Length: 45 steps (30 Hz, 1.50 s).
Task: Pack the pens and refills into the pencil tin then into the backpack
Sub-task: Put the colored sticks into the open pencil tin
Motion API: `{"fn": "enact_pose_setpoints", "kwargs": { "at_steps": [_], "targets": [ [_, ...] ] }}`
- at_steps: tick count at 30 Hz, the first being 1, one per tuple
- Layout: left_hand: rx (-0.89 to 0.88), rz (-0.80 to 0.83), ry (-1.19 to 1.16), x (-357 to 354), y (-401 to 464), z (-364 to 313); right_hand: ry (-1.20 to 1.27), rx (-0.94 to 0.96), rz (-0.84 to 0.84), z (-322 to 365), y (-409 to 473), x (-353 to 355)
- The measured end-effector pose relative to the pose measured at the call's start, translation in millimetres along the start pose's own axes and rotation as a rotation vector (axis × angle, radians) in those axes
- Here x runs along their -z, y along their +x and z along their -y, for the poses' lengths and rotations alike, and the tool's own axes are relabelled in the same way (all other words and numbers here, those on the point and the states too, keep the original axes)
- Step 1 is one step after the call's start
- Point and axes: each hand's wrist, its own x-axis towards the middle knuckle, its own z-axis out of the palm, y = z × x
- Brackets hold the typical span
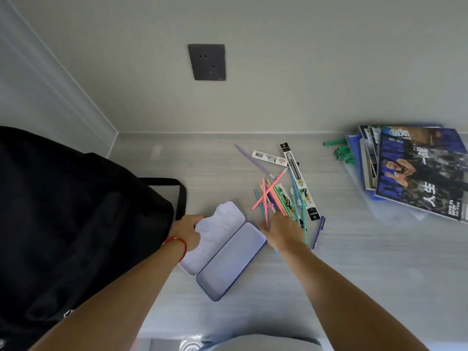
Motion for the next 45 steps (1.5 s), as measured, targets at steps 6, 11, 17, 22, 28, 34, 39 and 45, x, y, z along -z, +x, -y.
{"fn": "enact_pose_setpoints", "kwargs": {
  "at_steps": [6,11,17,22,28,34,39,45],
  "targets": [
    [-0.059,-0.105,0.066,3,2,-11,-0.142,0.030,0.084,-2,8,1],
    [-0.140,-0.078,-0.042,-6,3,-32,-0.253,0.161,0.140,-32,-10,18],
    [-0.330,-0.028,0.191,-25,-6,-52,0.171,0.178,0.314,-90,-37,46],
    [-0.412,-0.272,-0.106,-60,-68,-70,0.537,0.264,0.440,-64,-61,48],
    [0.096,0.245,-0.921,-67,-100,-55,0.592,0.315,0.586,-2,-74,18],
    [0.090,0.305,-1.038,-55,-103,-22,0.638,0.373,0.590,23,-78,-2],
    [0.058,0.239,-0.859,-53,-94,-29,0.629,0.342,0.681,18,-77,-1],
    [-0.309,-0.010,0.126,-58,-72,-40,0.368,0.190,0.043,-34,-44,24]
  ]
}}
